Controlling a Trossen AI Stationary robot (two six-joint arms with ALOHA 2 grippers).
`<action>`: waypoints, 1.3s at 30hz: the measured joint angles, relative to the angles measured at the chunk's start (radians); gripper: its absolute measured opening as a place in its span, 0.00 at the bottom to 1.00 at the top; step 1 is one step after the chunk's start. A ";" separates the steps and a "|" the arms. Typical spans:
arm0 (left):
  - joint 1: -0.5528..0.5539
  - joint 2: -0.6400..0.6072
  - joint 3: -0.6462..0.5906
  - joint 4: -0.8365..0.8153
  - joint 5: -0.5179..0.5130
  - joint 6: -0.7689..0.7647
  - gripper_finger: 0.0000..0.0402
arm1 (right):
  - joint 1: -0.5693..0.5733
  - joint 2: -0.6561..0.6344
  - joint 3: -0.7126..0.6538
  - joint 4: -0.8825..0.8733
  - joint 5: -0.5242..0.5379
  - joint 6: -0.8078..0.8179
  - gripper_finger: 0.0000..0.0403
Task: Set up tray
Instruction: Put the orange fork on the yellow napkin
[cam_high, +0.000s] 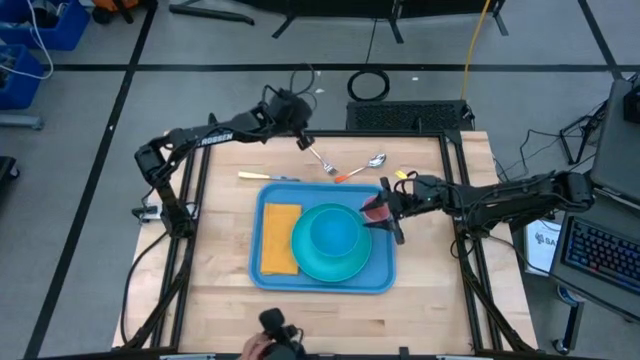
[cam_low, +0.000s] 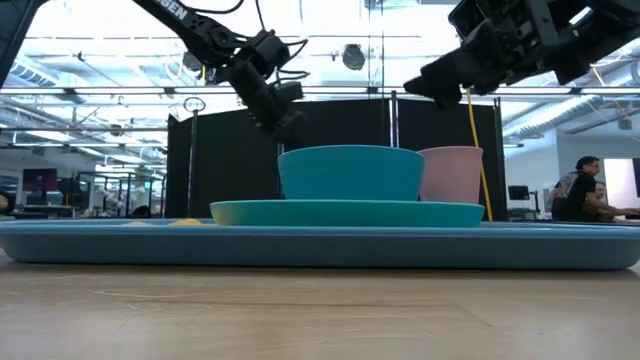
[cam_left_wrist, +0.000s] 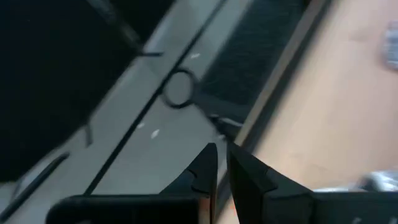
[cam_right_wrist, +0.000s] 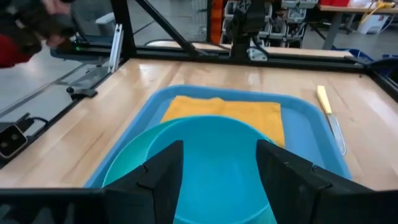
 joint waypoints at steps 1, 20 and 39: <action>0.004 0.000 0.000 0.004 -0.034 -0.010 0.10 | 0.000 0.000 -0.002 0.001 0.000 -0.002 0.48; 0.096 0.000 0.000 0.033 -0.010 -0.100 0.10 | -0.002 0.000 -0.064 0.163 0.002 -0.044 0.48; 0.068 0.035 -0.002 -0.186 0.357 0.375 0.33 | -0.027 0.000 -0.064 0.149 0.000 -0.041 0.48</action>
